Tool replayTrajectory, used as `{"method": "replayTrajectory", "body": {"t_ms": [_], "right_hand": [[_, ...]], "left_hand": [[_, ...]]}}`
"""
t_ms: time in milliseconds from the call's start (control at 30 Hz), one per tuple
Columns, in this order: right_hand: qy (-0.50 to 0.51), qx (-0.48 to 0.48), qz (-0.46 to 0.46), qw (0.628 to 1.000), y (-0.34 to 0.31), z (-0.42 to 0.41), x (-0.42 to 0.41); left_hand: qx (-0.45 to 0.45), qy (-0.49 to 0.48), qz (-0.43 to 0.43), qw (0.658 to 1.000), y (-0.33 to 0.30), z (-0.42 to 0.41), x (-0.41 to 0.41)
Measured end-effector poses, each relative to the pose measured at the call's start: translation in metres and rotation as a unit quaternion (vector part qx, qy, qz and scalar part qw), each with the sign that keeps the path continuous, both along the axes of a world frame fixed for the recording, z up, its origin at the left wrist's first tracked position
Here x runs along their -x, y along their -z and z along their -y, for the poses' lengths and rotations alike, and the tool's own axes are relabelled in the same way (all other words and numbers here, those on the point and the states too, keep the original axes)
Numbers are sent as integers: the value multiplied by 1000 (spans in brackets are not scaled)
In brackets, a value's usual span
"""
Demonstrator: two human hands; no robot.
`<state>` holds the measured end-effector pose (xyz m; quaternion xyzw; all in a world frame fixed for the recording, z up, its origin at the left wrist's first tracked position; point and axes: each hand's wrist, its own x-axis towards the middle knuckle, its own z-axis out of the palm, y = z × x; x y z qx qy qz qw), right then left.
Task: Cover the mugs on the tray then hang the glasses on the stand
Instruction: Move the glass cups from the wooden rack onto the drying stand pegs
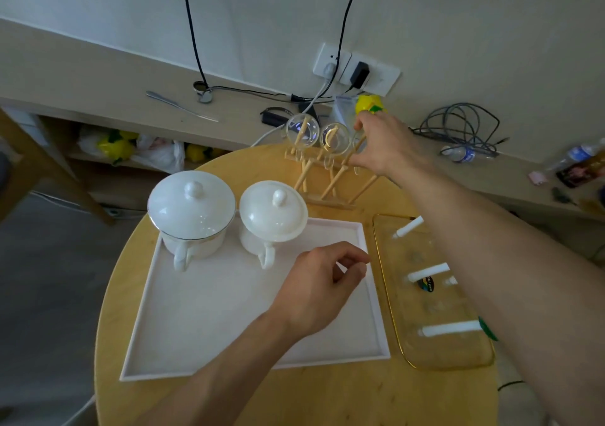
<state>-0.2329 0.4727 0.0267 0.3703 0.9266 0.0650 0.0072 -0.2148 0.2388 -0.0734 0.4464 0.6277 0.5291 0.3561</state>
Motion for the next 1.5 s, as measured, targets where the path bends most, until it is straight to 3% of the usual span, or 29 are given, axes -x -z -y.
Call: {"method": "replayTrajectory", "body": {"t_ms": [333, 600, 1167, 1500], "right_hand": [[4, -1, -92, 996, -76, 29, -56], [125, 25, -24, 992, -132, 41, -99], [187, -8, 119, 975, -81, 33, -105], [212, 13, 113, 971, -57, 18, -106]], "left_hand": [[-4, 2, -14, 1000, -1, 4, -4], [1, 11, -30, 999, -1, 6, -10], [3, 11, -46, 999, 4, 3, -10], [4, 11, -47, 999, 4, 2, -10]]}}
